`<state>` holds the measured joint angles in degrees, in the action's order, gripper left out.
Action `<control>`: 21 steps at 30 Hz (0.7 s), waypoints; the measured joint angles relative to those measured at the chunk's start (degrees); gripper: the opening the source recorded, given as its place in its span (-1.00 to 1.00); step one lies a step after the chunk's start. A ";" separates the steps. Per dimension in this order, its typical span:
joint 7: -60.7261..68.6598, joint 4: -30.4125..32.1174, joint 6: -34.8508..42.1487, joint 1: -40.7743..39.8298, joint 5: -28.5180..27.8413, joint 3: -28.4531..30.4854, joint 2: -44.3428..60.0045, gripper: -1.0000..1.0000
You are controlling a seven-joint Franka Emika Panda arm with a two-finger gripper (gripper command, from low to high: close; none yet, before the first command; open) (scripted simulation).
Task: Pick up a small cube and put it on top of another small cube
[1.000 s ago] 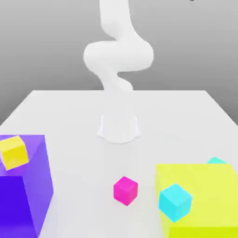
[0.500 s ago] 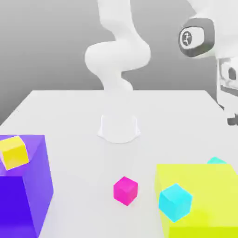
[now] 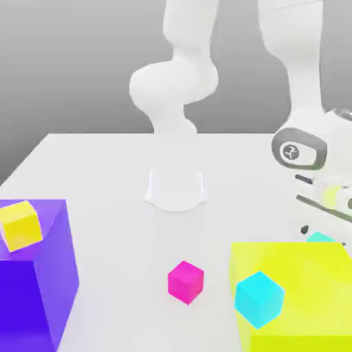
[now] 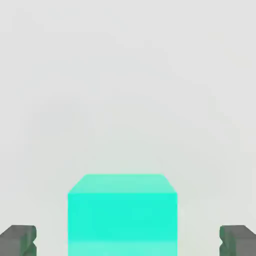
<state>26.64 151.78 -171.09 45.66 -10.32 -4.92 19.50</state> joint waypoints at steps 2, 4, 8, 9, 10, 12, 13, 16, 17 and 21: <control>-0.01 0.00 0.04 0.00 -0.01 0.00 0.00 -1.00; -0.04 0.00 0.14 0.00 -0.04 -0.01 -0.01 -1.00; 1.17 0.62 2.37 -0.80 1.47 -1.15 -2.87 -1.00; 1.95 1.02 3.87 -1.39 2.51 -1.98 -4.77 -1.00; 2.82 1.43 5.44 -1.82 3.67 -2.67 -6.76 -1.00; 4.24 2.18 8.51 -2.41 5.90 -3.64 -10.62 -1.00; 3.19 2.16 8.95 -2.52 6.15 -3.34 -11.21 -1.00; -0.19 3.08 8.29 -2.42 1.84 -1.52 -13.82 -1.00; -0.53 3.70 8.06 -3.32 -0.38 -0.58 -15.11 -1.00; 6.33 5.74 9.88 -2.97 -2.08 5.08 -19.09 -1.00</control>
<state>32.97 157.52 -161.21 42.69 -12.40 0.15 0.41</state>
